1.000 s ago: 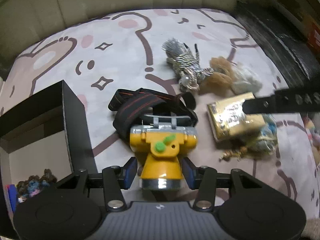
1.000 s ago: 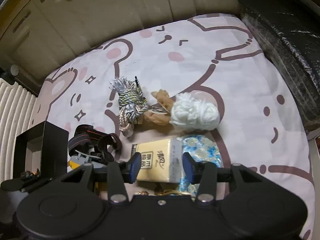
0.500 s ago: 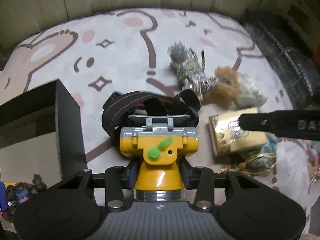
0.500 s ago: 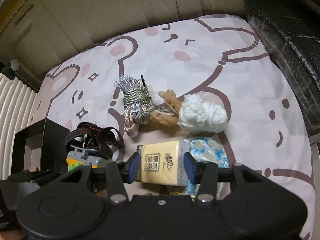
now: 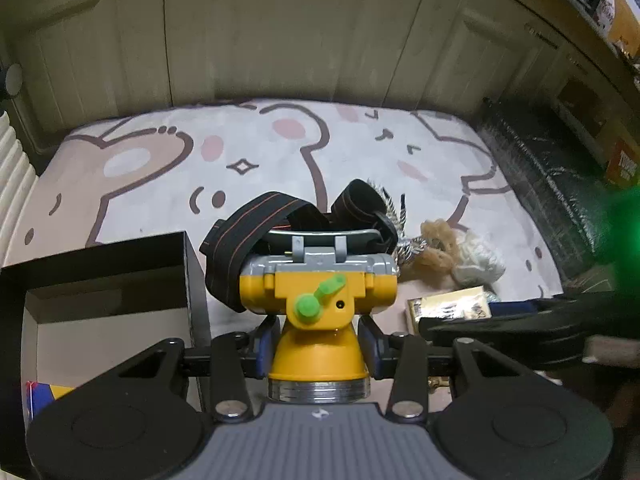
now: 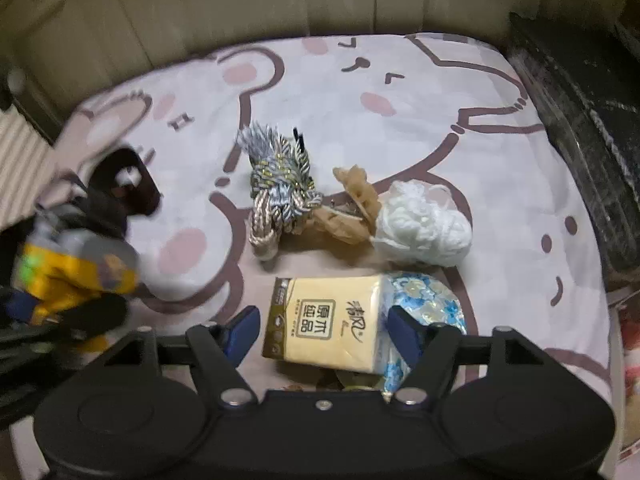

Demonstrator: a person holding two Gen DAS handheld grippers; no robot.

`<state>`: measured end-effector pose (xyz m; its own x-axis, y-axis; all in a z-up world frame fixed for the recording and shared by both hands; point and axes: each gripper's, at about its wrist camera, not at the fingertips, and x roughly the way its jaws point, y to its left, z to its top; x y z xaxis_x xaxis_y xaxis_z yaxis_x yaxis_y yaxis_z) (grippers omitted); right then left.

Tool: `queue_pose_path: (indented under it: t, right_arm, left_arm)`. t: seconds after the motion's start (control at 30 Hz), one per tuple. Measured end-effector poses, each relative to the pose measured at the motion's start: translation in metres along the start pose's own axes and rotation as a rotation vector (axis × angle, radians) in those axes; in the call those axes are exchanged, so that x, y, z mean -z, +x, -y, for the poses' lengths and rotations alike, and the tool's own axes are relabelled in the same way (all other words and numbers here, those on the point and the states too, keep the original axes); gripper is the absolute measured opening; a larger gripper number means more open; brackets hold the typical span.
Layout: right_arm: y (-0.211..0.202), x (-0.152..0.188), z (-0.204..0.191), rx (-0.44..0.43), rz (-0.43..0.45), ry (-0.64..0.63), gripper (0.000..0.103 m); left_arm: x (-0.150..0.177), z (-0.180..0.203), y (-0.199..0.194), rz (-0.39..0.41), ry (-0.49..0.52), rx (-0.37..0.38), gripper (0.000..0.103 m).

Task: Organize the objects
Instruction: 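Lift the headlamp with the left tool while the right tool lifts the tissue packet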

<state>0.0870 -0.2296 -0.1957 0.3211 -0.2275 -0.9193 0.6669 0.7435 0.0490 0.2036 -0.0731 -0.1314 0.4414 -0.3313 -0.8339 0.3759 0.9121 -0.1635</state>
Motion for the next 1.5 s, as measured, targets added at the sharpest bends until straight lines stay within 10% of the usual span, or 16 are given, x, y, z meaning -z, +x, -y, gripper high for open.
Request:
queue_pose_path:
  t: [0.33, 0.93, 1.5]
  right_arm:
    - [0.025, -0.004, -0.02, 0.112, -0.042, -0.072, 0.078]
    - [-0.069, -0.014, -0.001, -0.063, 0.225, 0.085, 0.074]
    - [-0.095, -0.009, -0.044, -0.151, 0.266, 0.019, 0.075]
  left_arm:
    - [-0.002, -0.006, -0.008, 0.031, 0.006, 0.01, 0.044]
    - [0.001, -0.012, -0.042, 0.118, -0.057, -0.045, 0.044]
    - [0.014, -0.071, -0.085, 0.182, -0.172, -0.149, 0.044]
